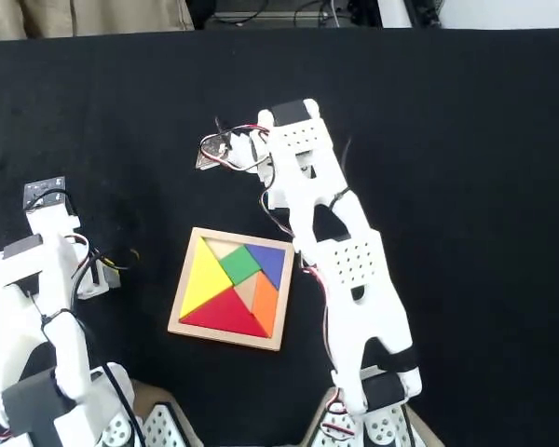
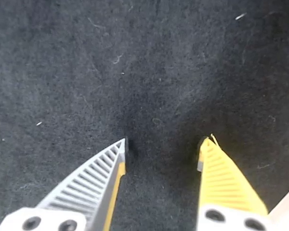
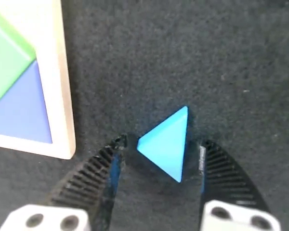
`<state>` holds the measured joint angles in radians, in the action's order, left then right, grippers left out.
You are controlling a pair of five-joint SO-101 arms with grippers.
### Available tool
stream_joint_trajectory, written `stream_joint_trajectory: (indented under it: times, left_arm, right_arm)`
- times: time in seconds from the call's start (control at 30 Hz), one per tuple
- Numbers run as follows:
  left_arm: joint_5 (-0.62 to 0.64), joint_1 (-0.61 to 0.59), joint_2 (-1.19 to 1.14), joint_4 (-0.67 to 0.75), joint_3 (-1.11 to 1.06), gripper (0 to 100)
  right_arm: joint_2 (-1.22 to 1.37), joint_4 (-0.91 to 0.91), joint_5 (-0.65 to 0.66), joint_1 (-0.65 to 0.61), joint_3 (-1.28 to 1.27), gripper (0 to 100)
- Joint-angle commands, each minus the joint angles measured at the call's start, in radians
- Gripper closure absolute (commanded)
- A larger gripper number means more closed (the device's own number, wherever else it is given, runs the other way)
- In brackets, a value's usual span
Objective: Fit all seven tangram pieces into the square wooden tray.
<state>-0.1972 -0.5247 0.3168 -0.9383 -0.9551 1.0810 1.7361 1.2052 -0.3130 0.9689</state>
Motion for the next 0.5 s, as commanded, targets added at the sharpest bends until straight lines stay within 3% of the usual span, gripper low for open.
stream_joint_trajectory:
  times: [0.0,0.2,0.47]
  left_arm:
    - [-0.009,-0.013,0.012,0.003,0.004,75]
    - [-0.009,-0.013,0.012,0.003,0.004,75]
    - [-0.008,-0.013,0.012,0.003,0.004,75]
  right_arm:
    - [0.024,-0.009,-0.006,-0.034,0.028,73.0]
    - [0.024,-0.011,-0.006,-0.034,0.028,74.3]
    - [0.024,-0.011,-0.006,-0.034,0.028,93.3]
